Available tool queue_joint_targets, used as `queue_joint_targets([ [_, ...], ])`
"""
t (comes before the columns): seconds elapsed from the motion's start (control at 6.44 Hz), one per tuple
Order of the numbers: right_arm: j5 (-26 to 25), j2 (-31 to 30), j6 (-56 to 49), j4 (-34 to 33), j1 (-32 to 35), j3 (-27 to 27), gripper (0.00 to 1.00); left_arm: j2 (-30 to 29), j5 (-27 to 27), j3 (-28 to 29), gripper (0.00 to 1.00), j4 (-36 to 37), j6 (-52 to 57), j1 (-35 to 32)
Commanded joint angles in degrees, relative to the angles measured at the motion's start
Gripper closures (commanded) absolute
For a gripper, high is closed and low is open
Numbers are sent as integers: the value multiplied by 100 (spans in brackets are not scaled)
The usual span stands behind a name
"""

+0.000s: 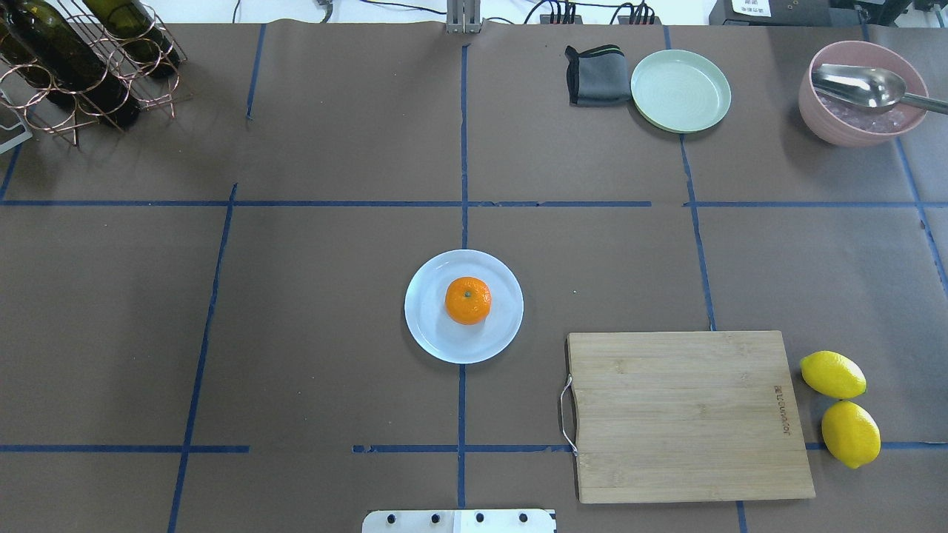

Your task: Pick orange to plate

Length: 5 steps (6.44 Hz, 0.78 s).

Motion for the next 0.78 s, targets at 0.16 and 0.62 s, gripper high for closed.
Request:
queue_joint_targets([
  [0.16,-21,108,-275,-888,52,293,0,130,-31,-20,0,417,67,4],
  [0.62,32,117,-127,-889,52,319,0,226,-83,-106,0,460,75,-5],
])
